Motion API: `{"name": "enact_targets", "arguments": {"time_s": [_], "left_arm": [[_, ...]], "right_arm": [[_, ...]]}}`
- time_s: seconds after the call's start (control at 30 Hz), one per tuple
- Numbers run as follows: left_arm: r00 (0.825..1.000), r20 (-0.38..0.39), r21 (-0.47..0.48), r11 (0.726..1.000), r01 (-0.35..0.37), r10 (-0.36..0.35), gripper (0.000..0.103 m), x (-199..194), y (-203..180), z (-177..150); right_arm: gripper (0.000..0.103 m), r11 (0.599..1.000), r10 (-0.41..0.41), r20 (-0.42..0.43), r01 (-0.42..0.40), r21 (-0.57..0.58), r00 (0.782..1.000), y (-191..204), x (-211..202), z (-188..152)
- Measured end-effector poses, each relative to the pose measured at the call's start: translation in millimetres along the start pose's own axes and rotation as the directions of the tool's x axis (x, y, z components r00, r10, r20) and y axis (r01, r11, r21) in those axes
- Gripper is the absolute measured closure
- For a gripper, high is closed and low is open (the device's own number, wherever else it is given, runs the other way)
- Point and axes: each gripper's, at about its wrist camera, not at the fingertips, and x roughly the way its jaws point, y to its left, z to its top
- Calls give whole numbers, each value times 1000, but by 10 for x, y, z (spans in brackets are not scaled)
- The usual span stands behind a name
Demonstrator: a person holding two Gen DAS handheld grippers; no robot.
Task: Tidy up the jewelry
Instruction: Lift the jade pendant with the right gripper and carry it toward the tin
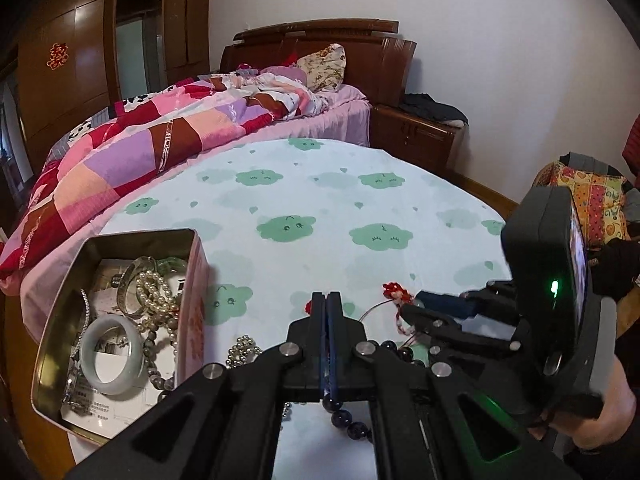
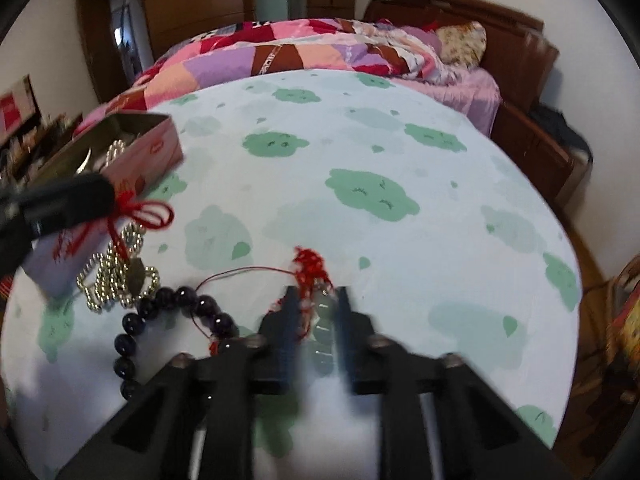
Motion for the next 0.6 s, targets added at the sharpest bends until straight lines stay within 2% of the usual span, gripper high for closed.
{"name": "enact_targets", "arguments": {"time_s": [0.17, 0.3, 0.5, 0.6], "left_arm": [[1000, 23, -22, 1000, 1, -1, 103, -111, 77, 27], [999, 42, -27, 1000, 3, -1, 103, -206, 111, 42], [998, 56, -40, 999, 12, -10, 103, -284, 161, 44], [998, 62, -45, 999, 14, -11, 103, -313, 168, 53]], "right_arm": [[88, 990, 65, 56, -72, 124, 996, -267, -75, -34], [88, 992, 38, 138, -54, 117, 990, -216, -245, 22], [88, 992, 51, 263, -80, 102, 964, -139, -590, 141], [88, 991, 61, 287, -91, 95, 956, -114, -683, 182]]}}
